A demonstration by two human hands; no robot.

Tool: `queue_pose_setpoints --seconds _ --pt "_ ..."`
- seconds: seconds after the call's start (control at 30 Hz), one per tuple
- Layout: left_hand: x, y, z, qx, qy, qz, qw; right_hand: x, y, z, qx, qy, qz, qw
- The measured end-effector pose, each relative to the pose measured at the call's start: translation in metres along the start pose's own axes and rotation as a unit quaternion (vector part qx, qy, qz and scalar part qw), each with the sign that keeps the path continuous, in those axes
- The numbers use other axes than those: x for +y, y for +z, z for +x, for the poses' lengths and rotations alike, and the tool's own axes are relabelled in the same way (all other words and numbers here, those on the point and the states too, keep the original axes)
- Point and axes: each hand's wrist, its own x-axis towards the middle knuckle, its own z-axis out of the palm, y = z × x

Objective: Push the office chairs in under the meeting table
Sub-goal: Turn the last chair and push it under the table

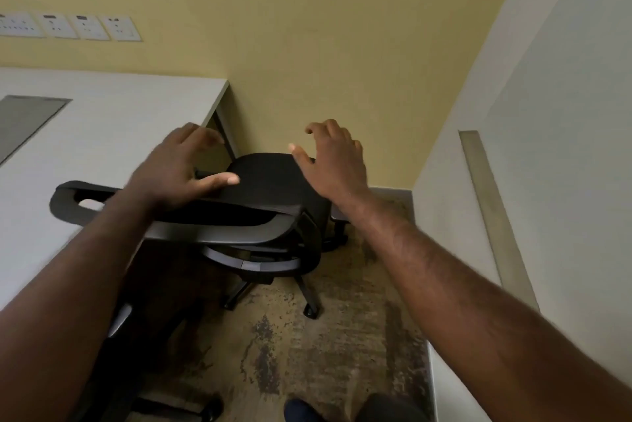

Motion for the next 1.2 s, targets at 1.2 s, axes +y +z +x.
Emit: queue_pose_setpoints --seconds 1.2 --pt "0.065 0.361 0.175 -0.342 -0.293 -0.186 0.873 0.251 0.212 0.01 -0.163 0.496 0.358 0.774"
